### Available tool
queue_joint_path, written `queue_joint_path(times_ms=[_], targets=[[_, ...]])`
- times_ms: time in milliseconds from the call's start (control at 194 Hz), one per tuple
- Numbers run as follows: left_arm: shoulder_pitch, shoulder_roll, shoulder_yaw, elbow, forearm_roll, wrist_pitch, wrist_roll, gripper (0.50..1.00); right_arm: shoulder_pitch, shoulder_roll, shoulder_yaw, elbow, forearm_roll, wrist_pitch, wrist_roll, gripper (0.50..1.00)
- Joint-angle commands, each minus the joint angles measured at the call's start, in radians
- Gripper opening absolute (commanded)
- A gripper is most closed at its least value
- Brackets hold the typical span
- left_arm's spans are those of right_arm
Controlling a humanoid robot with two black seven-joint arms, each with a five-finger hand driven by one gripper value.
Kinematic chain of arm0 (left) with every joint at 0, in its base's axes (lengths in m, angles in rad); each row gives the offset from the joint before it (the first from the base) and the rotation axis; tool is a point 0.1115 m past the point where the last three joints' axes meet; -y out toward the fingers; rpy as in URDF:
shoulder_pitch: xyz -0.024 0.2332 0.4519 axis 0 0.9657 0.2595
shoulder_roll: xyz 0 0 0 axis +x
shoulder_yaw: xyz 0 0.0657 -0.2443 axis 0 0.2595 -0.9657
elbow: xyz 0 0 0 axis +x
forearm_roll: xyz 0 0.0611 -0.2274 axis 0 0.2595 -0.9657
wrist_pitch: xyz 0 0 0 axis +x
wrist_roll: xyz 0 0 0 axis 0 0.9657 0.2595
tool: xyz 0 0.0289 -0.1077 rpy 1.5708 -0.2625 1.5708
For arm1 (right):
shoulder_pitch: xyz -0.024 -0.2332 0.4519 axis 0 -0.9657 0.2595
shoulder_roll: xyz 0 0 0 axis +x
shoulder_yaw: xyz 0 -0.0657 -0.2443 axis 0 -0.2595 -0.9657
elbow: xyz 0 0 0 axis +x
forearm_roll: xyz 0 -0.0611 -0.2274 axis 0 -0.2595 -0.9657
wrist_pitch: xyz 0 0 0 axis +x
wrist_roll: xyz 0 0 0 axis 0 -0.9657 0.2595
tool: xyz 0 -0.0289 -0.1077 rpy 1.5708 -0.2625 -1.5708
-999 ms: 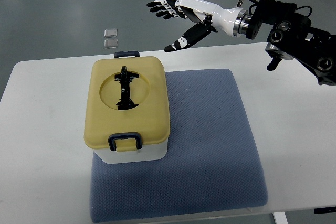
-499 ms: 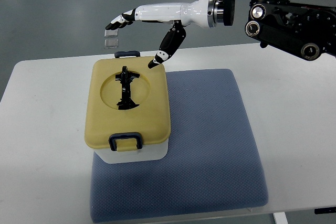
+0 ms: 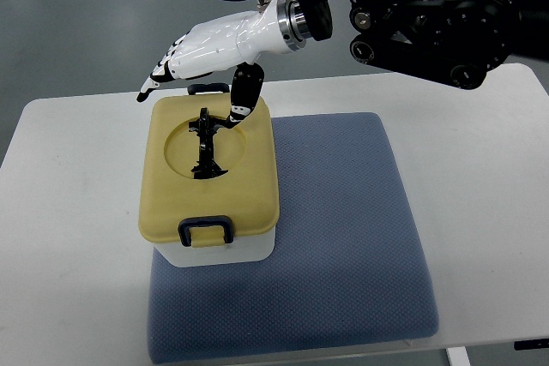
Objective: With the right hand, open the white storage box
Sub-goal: 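Lower the right hand and grasp the black handle on the lid, then lift the yellow lid off the white box with the right hand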
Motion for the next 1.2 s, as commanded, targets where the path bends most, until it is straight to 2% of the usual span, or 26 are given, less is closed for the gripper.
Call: queue_joint_path(times_ms=[0,268,422,741,860,906,978,1004,1194], targets=[[0.000,0.000,0.000,0.000,0.000,0.001,0.000,1.000,0.005,0.017,-0.014,-0.004,-0.038,-0.008,0.000,0.926],[0.000,0.000,0.000,-0.001,0.000,-0.001,0.000,1.000,-0.005,0.030,-0.031,-0.002,-0.114,-0.020,0.004,0.928],[0.000,0.000,0.000,0.000,0.001,-0.001,0.000,1.000,-0.010,0.032,-0.057,-0.002,-0.154,-0.025,0.041,0.926],[0.000,0.000,0.000,0.000,0.000,-0.001,0.000,1.000,-0.012,0.046,-0.086,-0.004,-0.200,-0.085,0.050,0.901],[0.000,0.000,0.000,0.000,0.000,-0.001,0.000,1.000,-0.015,0.050,-0.088,-0.004,-0.228,-0.098,0.050,0.854],[0.000,0.000,0.000,-0.001,0.000,0.001,0.000,1.000,-0.016,0.055,-0.090,-0.005,-0.242,-0.100,0.050,0.813],[0.000,0.000,0.000,0.000,0.000,-0.001,0.000,1.000,-0.016,0.058,-0.090,-0.009,-0.251,-0.111,0.050,0.789],[0.000,0.000,0.000,0.000,0.000,0.001,0.000,1.000,-0.016,0.058,-0.090,-0.010,-0.254,-0.115,0.050,0.760],[0.000,0.000,0.000,0.000,0.000,-0.001,0.000,1.000,-0.015,0.061,-0.090,-0.016,-0.266,-0.120,0.049,0.713]])
